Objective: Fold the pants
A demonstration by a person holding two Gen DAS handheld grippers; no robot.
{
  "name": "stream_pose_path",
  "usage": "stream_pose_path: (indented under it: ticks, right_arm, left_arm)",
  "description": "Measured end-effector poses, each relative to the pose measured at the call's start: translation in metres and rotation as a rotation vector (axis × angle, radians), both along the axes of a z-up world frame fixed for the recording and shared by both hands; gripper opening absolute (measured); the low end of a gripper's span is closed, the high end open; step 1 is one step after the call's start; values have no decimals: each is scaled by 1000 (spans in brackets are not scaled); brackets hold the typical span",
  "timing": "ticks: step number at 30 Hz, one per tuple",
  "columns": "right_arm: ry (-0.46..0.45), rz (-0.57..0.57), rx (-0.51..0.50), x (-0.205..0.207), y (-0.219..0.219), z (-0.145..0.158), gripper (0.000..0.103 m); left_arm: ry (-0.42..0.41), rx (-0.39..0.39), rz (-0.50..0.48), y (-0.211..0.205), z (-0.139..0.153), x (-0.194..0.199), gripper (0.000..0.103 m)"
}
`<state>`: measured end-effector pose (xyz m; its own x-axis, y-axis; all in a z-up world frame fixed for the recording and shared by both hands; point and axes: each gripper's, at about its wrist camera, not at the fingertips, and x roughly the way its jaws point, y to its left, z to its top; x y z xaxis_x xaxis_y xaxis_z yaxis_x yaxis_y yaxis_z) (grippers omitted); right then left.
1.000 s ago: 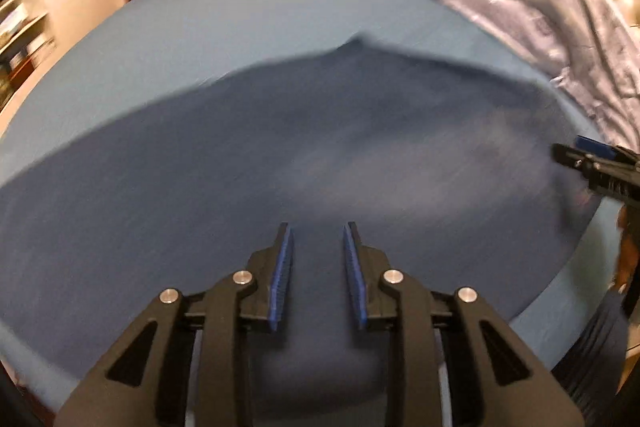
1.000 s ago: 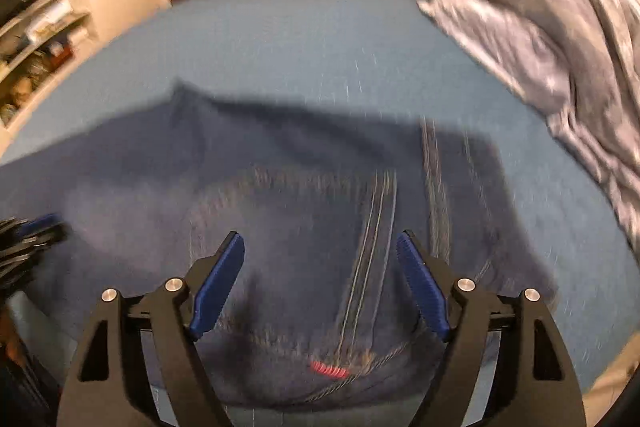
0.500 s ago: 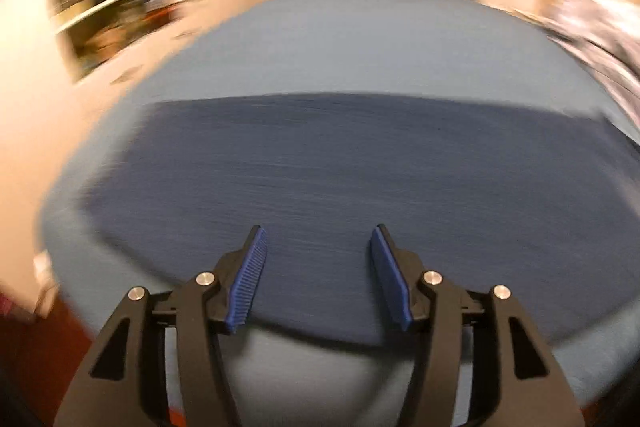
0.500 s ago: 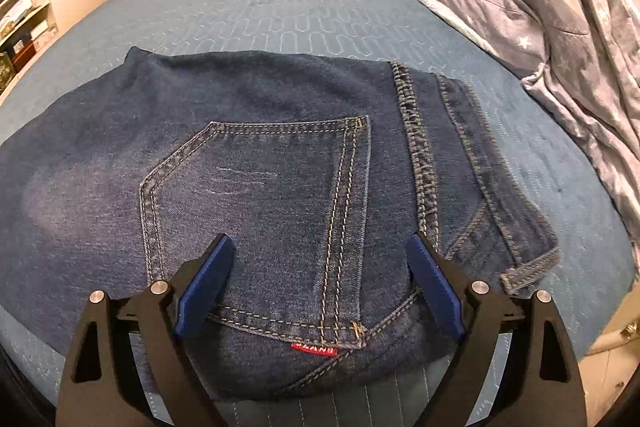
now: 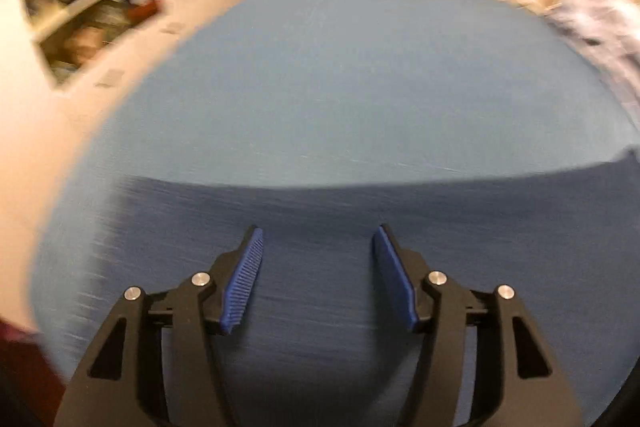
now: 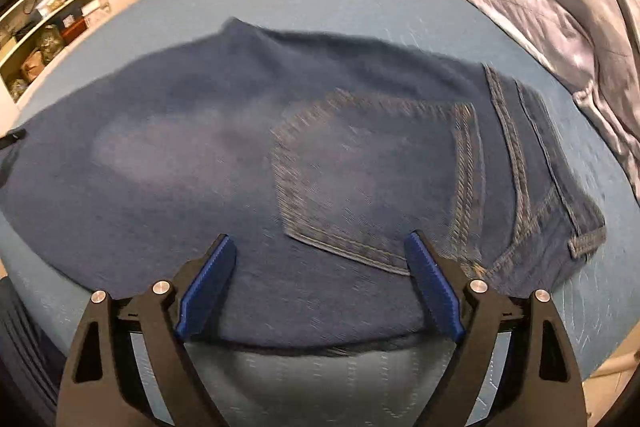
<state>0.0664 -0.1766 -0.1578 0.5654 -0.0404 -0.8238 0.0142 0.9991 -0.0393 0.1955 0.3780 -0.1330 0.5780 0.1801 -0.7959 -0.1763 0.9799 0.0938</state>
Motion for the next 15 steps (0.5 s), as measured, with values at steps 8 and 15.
stream_pose_path:
  ticks: [8,15]
  right_arm:
    - [8,-33,-97,-1,14,8,88]
    - [-77,223,-31,51,140,64,81]
  left_arm:
    - [-80,-28,226,87,18,-60,60]
    - [-156,-146,645,186,15,-156,44]
